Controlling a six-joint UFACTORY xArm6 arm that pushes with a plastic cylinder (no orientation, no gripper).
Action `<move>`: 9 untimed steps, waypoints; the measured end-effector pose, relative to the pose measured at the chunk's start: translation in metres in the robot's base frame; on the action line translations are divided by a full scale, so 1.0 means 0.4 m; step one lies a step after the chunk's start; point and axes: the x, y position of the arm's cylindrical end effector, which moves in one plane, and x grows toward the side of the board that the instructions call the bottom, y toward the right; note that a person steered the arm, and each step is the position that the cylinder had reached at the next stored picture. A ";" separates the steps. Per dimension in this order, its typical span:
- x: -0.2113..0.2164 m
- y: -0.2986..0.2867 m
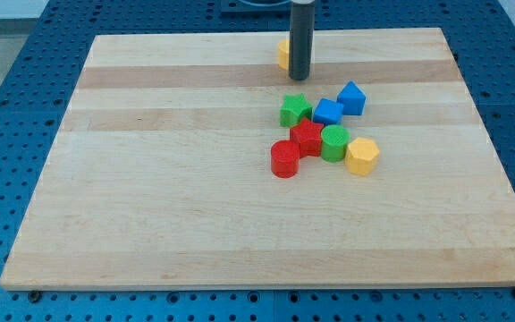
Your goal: Push the yellow heart closer to the green star
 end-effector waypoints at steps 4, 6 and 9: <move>-0.136 -0.010; -0.089 -0.064; -0.113 -0.161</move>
